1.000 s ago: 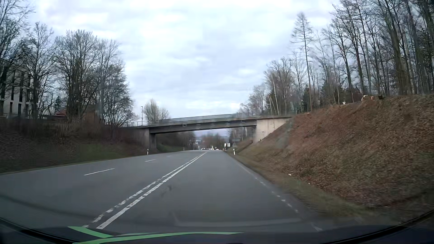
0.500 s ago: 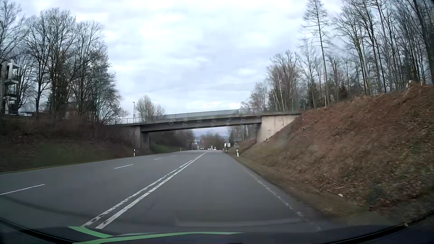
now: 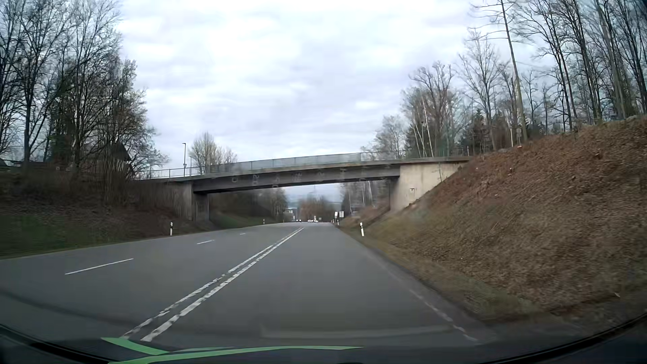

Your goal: Follow the waypoints while adhering to traffic rules and regulations

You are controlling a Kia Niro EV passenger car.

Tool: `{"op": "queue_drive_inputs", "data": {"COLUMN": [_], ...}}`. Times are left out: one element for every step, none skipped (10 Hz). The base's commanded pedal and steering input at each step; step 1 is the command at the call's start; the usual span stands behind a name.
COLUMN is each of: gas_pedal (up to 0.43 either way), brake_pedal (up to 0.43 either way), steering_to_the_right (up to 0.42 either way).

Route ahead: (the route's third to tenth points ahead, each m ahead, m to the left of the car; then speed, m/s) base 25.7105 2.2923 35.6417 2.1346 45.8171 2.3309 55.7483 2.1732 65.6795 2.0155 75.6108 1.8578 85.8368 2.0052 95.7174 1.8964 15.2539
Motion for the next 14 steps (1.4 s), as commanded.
{"op": "queue_drive_inputs", "data": {"gas_pedal": [0.079, 0.079, 0.079, 0.079, 0.079, 0.079, 0.079, 0.079, 0.067, 0.059, 0.059, 0.047, 0.039, 0.039], "brake_pedal": [0.0, 0.0, 0.0, 0.0, 0.0, 0.0, 0.0, 0.0, 0.0, 0.0, 0.0, 0.0, 0.0, 0.0], "steering_to_the_right": [0.0, 0.001, 0.001, 0.001, 0.0, 0.001, 0.0, 0.0, 0.0, 0.0, 0.0, 0.0, 0.0, 0.0]}}
